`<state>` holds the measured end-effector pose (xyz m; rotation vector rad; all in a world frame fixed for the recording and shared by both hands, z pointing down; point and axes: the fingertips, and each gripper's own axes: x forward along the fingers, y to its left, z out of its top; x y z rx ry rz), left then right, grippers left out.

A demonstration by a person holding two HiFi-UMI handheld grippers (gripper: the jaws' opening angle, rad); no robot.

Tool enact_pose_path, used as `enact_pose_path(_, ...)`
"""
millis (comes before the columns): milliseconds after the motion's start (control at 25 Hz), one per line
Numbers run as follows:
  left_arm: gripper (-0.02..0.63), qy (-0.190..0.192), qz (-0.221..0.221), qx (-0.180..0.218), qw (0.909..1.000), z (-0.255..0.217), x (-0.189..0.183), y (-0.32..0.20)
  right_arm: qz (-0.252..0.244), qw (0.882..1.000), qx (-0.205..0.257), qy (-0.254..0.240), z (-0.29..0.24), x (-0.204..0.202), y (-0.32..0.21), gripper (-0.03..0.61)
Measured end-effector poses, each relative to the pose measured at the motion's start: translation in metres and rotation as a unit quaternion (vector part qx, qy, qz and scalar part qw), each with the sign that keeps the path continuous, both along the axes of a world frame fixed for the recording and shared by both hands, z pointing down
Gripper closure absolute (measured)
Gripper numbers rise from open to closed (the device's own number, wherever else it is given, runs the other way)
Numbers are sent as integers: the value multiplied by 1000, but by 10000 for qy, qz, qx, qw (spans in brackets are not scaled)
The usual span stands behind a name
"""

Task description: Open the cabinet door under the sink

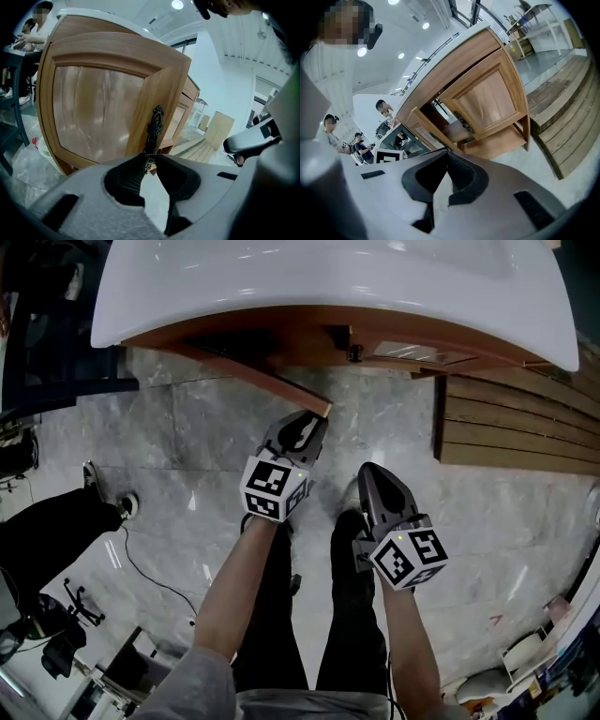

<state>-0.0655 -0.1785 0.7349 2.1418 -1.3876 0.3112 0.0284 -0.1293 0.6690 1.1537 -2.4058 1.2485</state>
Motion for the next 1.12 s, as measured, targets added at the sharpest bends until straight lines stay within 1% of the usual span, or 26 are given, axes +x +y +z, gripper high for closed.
enact_pose_path(200,532,110,439,-4,9990,0,-8,26,151,9996,-21,232,14,-29,27,568)
enact_pose_path(400,532,115,887,0,9960,0,-20,59,222,9988,-109,411,23,-57,57,568)
enact_pose_path(600,532,-5,1375,-20,9905,3,-40,92,145,9986,-182,484,32,-88,81,568)
enact_pose_path(760,532,-183,1727,-34,9848,6,-67,121,38,9983,-284,506,41,-114,102,568)
enact_pose_path(920,539,-315,1832,-124,9825,9,-103,147,-122,9980,-383,479,48,-143,120,568)
enact_pose_path(1120,557,-459,1662,-187,9848,11,-147,165,-382,9975,-407,425,50,-183,136,568)
